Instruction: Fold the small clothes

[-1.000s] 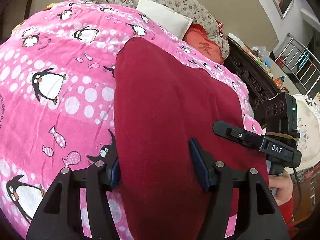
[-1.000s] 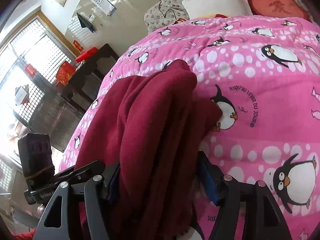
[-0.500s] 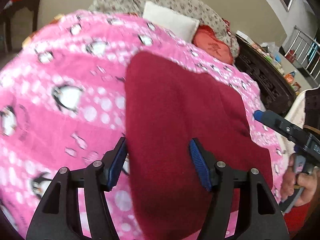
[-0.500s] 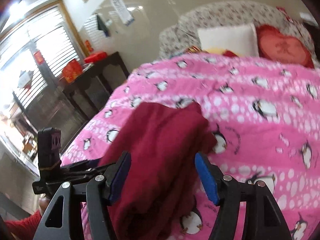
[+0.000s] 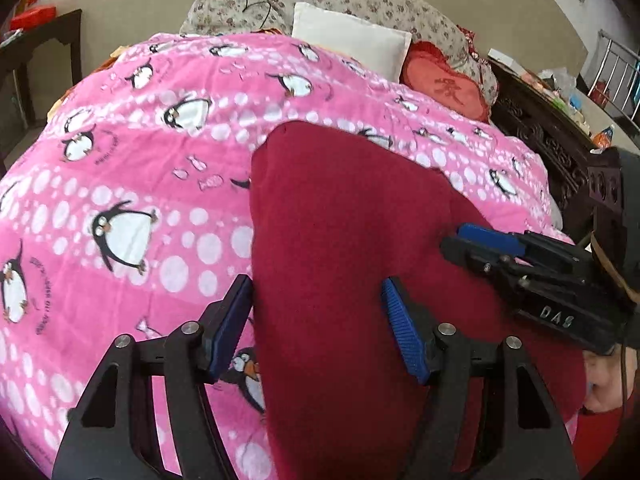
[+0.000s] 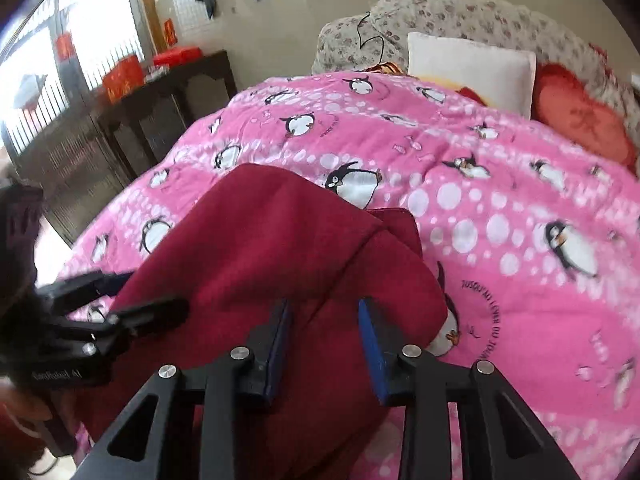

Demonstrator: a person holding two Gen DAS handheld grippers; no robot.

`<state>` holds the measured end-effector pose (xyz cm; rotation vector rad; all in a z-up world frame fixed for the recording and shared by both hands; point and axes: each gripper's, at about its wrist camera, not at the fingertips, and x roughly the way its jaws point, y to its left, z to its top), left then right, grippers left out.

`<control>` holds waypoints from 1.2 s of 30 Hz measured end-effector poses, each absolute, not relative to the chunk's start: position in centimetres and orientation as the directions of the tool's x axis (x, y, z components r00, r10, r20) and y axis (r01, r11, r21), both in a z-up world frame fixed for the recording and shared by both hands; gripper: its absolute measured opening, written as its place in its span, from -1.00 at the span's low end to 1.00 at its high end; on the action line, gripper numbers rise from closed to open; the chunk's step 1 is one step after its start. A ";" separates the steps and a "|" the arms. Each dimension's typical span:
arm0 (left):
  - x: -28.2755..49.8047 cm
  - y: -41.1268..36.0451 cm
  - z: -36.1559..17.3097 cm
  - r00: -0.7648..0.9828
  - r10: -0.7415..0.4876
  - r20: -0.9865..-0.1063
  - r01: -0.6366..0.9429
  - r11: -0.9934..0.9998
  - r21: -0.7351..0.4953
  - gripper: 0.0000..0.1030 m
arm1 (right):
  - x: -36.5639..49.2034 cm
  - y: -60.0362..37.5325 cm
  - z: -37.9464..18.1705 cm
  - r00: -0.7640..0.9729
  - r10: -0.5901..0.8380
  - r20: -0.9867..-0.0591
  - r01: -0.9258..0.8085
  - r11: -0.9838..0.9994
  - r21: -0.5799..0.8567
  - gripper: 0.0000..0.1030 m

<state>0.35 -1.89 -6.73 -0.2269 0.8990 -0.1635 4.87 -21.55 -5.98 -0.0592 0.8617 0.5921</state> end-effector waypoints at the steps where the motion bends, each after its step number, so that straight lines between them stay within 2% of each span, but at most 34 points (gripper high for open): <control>1: 0.3 -1.9 -6.8 0.613 -0.237 -0.754 0.044 0.963 -0.267 0.36 | 4.5 -21.5 -5.6 0.508 0.460 -0.729 -0.514 0.840 0.172 -0.37; 6: -1.4 -1.7 -5.4 0.627 -0.214 -0.749 0.047 0.970 -0.238 0.36 | 0.1 -21.8 -2.0 0.520 0.505 -0.689 -0.554 0.813 0.178 -0.35; 9: -3.5 -1.8 -4.5 0.659 -0.177 -0.731 0.061 0.981 -0.183 0.36 | -3.8 -20.9 -0.6 0.519 0.516 -0.681 -0.619 0.776 0.116 -0.36; 12: -5.0 -2.0 -4.5 0.669 -0.165 -0.725 0.070 0.985 -0.159 0.36 | -6.5 -20.4 -1.1 0.513 0.507 -0.693 -0.652 0.755 0.070 -0.35; 16: -6.1 -2.3 -5.5 0.678 -0.155 -0.719 0.064 0.986 -0.152 0.36 | -8.4 -20.9 -3.6 0.548 0.410 -0.729 -0.632 0.774 -0.039 -0.35; 19: -6.3 -2.7 -6.0 0.685 -0.154 -0.712 0.061 0.986 -0.155 0.36 | -7.9 -22.0 -6.4 0.548 0.368 -0.751 -0.596 0.802 -0.042 -0.35; 22: -6.2 -3.5 -6.3 0.690 -0.138 -0.710 0.051 0.989 -0.142 0.36 | -7.7 -23.0 -6.6 0.543 0.408 -0.734 -0.575 0.817 0.029 -0.35; 27: -6.7 -3.8 -5.9 0.715 -0.091 -0.694 0.012 0.993 -0.117 0.36 | -8.6 -23.5 -4.6 0.557 0.437 -0.706 -0.545 0.834 0.086 -0.35; 30: -7.2 -4.1 -5.3 0.731 -0.054 -0.680 -0.005 0.996 -0.085 0.36 | -9.6 -23.7 -2.5 0.590 0.490 -0.642 -0.531 0.834 0.148 -0.32; 33: -7.6 -4.3 -4.4 0.740 -0.024 -0.673 -0.021 0.998 -0.058 0.36 | -10.0 -23.3 -1.0 0.652 0.461 -0.602 -0.490 0.862 0.129 -0.28; 36: -8.0 -4.6 -3.4 0.760 0.001 -0.650 -0.027 0.999 -0.029 0.36 | -10.2 -22.6 -0.1 0.691 0.423 -0.586 -0.449 0.887 0.110 -0.15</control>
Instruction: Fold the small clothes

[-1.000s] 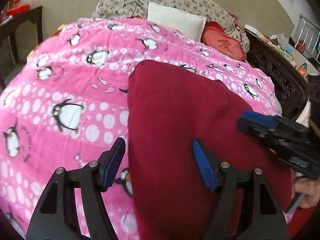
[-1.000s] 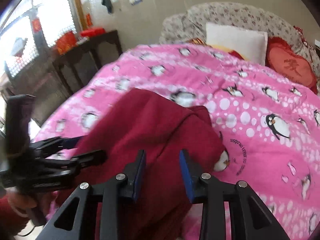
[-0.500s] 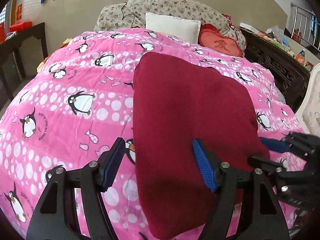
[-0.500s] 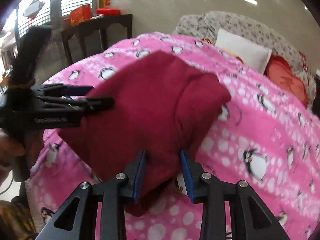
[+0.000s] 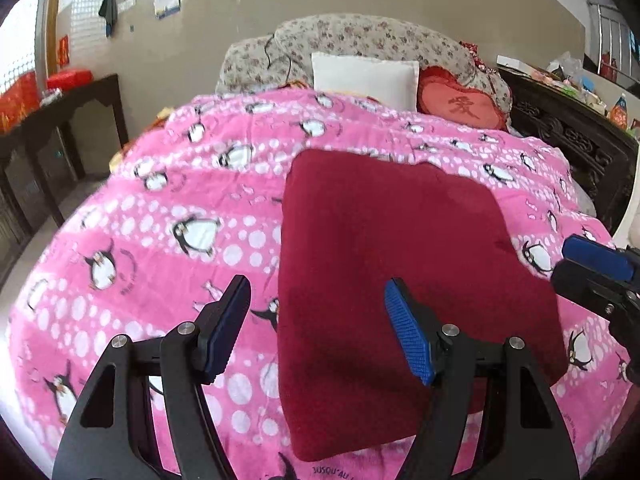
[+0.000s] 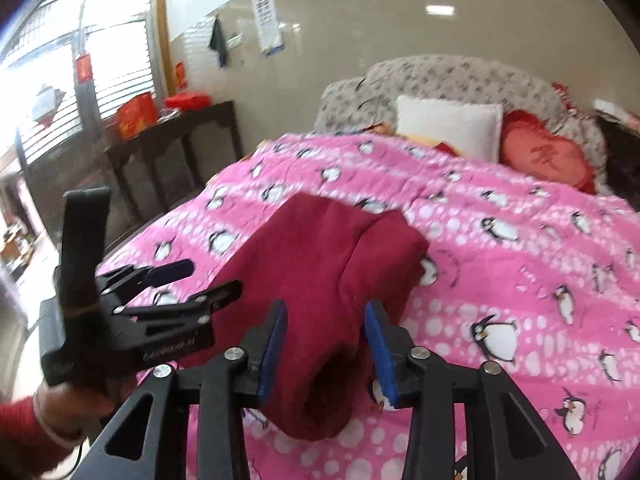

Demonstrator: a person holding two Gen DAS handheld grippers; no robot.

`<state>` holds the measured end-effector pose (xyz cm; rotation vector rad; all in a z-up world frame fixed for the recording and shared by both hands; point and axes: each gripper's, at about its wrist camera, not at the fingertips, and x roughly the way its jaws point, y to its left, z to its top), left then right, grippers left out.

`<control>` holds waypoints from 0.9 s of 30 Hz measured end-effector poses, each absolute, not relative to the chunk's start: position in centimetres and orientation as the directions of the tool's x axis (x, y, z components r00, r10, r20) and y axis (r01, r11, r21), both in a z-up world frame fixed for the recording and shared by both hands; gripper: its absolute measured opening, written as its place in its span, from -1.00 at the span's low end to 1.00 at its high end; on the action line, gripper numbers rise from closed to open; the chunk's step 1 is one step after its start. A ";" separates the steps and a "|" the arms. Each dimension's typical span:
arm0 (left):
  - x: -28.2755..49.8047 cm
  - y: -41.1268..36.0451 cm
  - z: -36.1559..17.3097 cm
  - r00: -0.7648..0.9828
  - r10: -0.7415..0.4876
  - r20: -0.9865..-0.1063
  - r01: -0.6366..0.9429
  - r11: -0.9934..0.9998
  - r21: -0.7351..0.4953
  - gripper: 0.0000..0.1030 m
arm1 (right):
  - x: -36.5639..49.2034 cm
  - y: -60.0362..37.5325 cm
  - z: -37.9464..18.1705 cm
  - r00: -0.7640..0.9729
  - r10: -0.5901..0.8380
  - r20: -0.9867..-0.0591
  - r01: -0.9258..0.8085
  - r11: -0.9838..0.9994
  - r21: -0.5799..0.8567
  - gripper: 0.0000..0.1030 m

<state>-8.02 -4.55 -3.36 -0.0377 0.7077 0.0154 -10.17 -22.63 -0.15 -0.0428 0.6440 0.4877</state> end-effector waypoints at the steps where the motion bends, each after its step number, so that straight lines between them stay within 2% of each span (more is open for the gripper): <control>1: -8.2 -4.6 -3.0 0.767 0.011 -0.641 -0.032 0.999 -0.022 0.36 | -10.2 -22.5 0.0 0.697 0.418 -0.582 -0.442 0.890 0.110 -0.11; 8: -9.2 -4.5 -1.6 0.799 0.018 -0.602 -0.044 0.999 -0.028 0.36 | -10.5 -22.0 -0.1 0.704 0.400 -0.587 -0.414 0.902 0.118 -0.08; 27: -9.0 -4.4 -2.1 0.798 0.011 -0.603 -0.041 0.999 -0.036 0.36 | -9.8 -21.7 -1.6 0.681 0.382 -0.624 -0.381 0.913 0.144 -0.07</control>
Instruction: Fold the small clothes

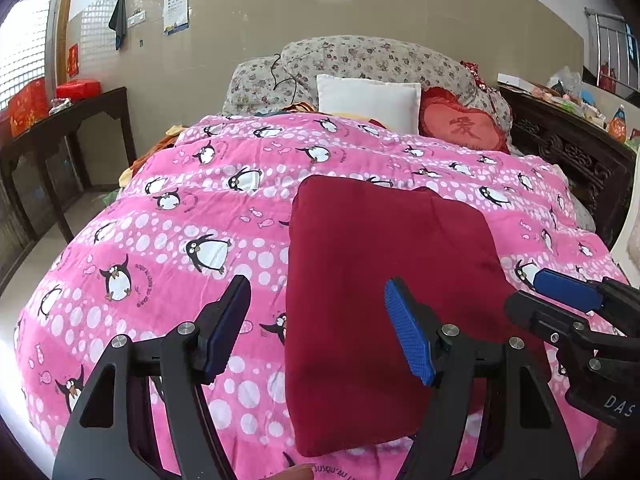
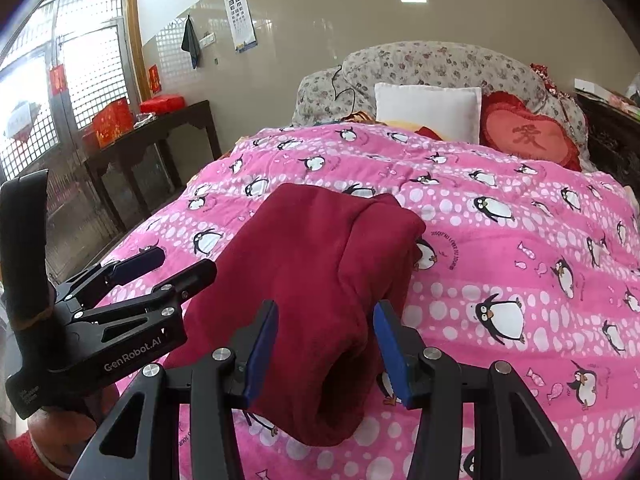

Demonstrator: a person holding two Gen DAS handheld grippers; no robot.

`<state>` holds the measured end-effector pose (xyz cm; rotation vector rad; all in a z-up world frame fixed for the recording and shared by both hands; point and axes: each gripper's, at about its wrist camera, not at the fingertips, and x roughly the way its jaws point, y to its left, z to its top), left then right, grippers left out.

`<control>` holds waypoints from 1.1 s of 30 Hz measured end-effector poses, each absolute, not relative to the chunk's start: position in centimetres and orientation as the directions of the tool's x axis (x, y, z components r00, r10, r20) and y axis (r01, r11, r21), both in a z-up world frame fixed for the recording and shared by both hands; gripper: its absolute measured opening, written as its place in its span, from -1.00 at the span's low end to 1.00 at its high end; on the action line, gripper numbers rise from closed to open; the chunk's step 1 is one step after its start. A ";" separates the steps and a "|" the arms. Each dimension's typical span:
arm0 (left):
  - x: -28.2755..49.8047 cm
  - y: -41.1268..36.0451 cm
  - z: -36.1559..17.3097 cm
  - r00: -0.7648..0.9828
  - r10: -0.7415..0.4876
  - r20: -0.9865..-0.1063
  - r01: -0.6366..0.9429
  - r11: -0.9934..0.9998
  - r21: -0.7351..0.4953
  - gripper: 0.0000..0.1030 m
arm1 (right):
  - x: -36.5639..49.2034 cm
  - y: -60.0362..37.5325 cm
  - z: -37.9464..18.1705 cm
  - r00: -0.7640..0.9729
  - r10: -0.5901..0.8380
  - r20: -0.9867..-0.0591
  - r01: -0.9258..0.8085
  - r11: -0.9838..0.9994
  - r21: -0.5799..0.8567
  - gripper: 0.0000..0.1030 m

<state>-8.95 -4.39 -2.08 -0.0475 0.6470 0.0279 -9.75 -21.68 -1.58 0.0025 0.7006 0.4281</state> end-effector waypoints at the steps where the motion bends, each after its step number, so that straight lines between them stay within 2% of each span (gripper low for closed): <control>1: -8.9 -4.4 -2.1 0.797 0.014 -0.604 -0.042 0.999 -0.032 0.36 | -9.8 -21.6 -1.6 0.682 0.381 -0.625 -0.380 0.914 0.143 -0.07; 33: -8.3 -4.2 -2.8 0.787 0.021 -0.616 -0.044 0.999 -0.022 0.36 | -9.2 -20.6 -2.2 0.657 0.379 -0.651 -0.391 0.910 0.136 -0.07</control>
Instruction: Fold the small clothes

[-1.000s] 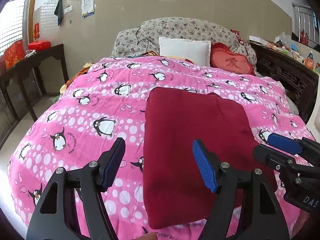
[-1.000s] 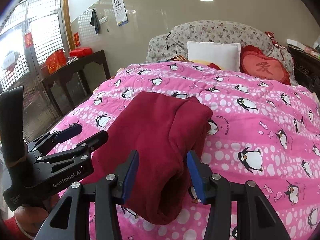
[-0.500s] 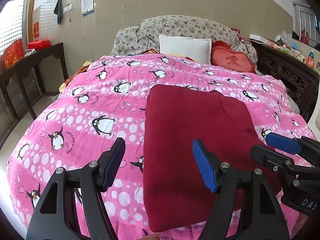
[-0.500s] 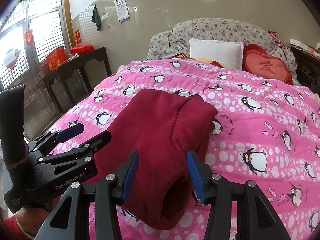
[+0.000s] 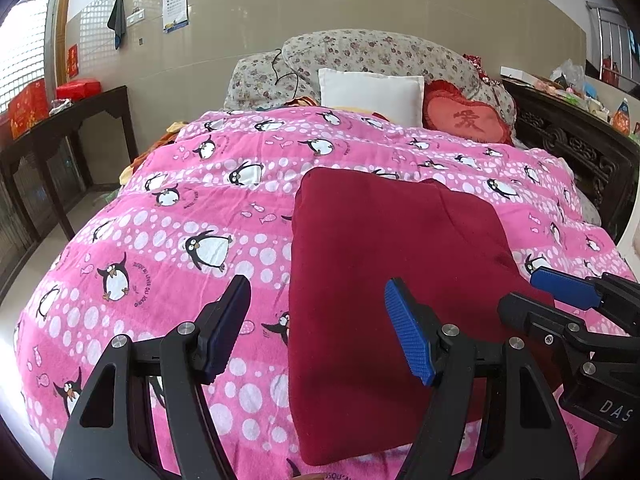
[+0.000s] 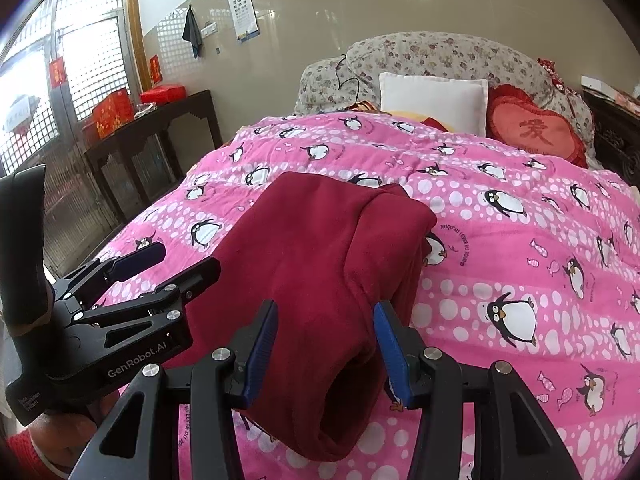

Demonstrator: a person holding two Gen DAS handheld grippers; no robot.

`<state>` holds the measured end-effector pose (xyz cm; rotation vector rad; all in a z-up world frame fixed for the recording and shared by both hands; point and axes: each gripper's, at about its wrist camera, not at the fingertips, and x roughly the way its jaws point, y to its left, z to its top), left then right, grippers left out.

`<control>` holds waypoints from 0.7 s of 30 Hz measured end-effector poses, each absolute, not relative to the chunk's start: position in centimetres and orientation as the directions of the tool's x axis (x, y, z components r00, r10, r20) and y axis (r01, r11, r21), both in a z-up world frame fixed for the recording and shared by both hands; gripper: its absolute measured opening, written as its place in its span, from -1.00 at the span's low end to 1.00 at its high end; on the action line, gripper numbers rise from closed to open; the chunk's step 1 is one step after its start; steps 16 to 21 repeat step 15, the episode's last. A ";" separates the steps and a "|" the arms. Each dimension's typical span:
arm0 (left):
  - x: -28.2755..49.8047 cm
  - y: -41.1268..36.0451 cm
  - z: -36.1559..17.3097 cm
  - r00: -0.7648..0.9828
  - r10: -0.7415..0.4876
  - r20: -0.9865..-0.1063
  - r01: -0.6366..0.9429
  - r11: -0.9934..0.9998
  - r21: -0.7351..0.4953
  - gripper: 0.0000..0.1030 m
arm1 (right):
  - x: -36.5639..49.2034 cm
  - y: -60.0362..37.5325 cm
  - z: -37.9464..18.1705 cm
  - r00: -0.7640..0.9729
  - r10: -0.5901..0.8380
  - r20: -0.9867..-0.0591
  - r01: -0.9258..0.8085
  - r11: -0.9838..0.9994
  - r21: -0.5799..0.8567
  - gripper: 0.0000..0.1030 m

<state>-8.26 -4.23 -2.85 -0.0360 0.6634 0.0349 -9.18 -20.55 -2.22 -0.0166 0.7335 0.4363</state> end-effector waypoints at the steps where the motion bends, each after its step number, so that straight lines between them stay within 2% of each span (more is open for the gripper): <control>1: -8.2 -4.2 -2.8 0.787 0.020 -0.616 -0.044 0.999 -0.023 0.36 | -9.1 -20.6 -2.2 0.657 0.380 -0.651 -0.392 0.910 0.135 -0.07; 12: -8.5 -3.2 -2.4 0.814 0.004 -0.581 -0.052 0.996 -0.066 0.36 | -9.0 -20.9 -2.2 0.645 0.392 -0.656 -0.393 0.906 0.155 -0.06; 21: -8.4 -2.2 -2.4 0.805 0.012 -0.594 -0.064 0.996 -0.067 0.36 | -8.7 -22.0 -2.0 0.656 0.374 -0.655 -0.377 0.915 0.144 -0.07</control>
